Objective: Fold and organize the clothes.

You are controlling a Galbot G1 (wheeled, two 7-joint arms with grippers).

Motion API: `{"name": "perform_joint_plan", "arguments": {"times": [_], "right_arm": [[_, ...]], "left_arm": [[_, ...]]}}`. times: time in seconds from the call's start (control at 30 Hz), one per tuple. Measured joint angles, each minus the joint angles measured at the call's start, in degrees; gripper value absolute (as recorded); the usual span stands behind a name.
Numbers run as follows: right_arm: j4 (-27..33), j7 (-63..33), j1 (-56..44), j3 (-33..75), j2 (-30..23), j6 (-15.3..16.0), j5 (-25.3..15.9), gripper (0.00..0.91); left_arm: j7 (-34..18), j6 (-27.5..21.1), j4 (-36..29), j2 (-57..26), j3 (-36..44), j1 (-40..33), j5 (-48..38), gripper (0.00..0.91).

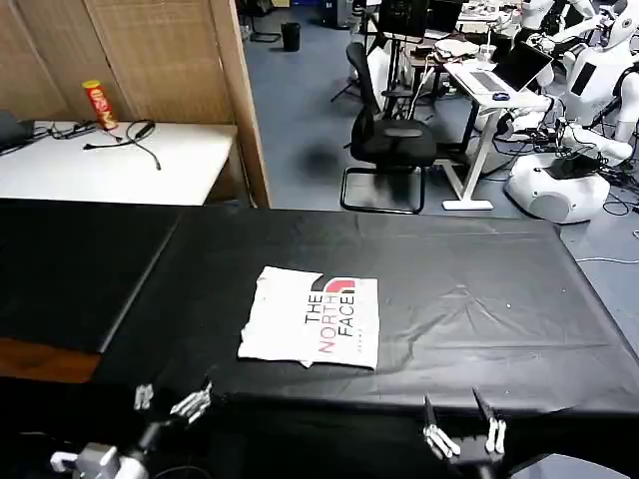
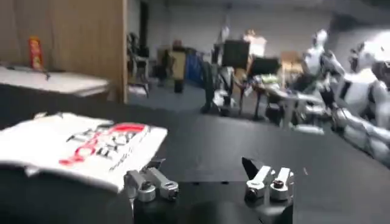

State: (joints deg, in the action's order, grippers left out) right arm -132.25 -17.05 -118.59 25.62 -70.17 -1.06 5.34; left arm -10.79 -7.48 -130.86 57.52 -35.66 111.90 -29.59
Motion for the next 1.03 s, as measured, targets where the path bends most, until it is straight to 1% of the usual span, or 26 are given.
{"name": "perform_joint_plan", "arguments": {"times": [0.03,0.1,0.17,0.3,0.57,1.03], "right_arm": [[-0.46,-0.37,-0.95,-0.16,-0.06,0.35,0.42,0.878],[-1.71,-1.13,-2.90,-0.72,-0.06,2.26,1.98,0.878],[-2.40,-1.24,-3.98,-1.21,-0.07,3.84,2.58,0.878],[-3.42,-1.09,-5.12,-1.67,-0.20,5.31,3.58,0.878],[-3.89,-0.64,-5.37,-1.87,0.02,6.40,3.58,0.878],[-3.32,-0.17,-4.91,-1.96,0.05,6.59,3.54,0.878]], "left_arm": [[-0.09,-0.42,-0.24,0.01,-0.27,0.81,-0.30,0.878],[-0.25,-1.40,-0.98,0.06,-0.62,2.04,-0.78,0.878],[-0.28,-2.29,-1.47,0.11,-0.74,2.65,-0.97,0.878],[-0.22,-3.27,-1.94,0.22,-1.01,3.21,-1.21,0.878],[0.04,-3.89,-1.95,-0.17,-1.25,3.39,-1.36,0.878],[0.27,-4.60,-2.14,-0.09,-1.32,3.04,-1.81,0.878]]}}
